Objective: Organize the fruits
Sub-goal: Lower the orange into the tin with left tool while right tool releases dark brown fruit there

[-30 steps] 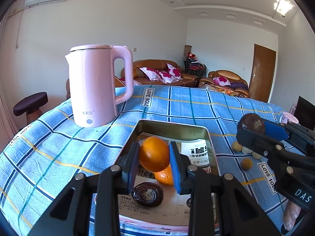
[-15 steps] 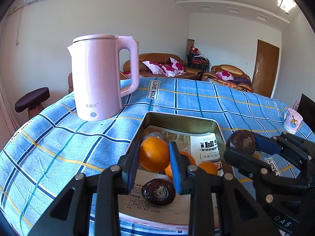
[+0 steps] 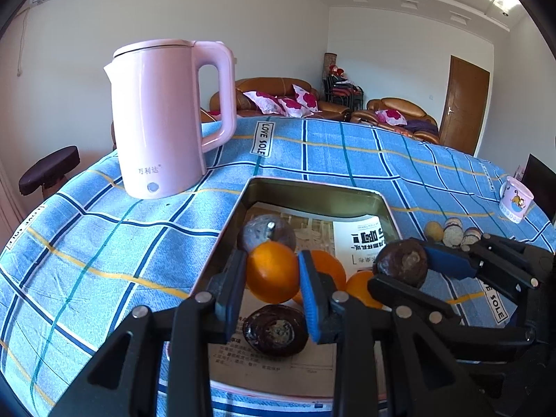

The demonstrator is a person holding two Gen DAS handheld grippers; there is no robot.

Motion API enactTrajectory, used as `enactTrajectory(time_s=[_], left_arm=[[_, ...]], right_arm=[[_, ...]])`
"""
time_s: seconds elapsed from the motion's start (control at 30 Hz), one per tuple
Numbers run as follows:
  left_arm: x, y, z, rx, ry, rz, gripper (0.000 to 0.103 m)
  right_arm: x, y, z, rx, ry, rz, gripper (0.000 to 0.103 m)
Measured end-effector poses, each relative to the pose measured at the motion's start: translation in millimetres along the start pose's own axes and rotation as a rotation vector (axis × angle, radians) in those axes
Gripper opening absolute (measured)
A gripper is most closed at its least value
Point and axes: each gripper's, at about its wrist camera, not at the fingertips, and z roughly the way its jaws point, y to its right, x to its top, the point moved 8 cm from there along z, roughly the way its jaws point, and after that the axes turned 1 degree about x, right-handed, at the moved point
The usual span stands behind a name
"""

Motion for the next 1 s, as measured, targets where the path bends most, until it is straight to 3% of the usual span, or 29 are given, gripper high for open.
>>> enactTrajectory(time_s=[0.7, 0.83, 1.0], left_arm=[[-3, -1, 5, 0.016, -0.028, 0.003, 0.035], [-1, -4, 2, 0.035, -0.014, -0.006, 0.044], [2, -8, -6, 0.046, 0.014, -0.017, 0.069]], right_arm=[[-3, 2, 6, -0.003, -0.034, 0.011, 0.039], [-1, 4, 5, 0.0, -0.027, 0.023, 0.043], [-1, 13, -1, -0.002, -0.005, 0.066, 0.057]])
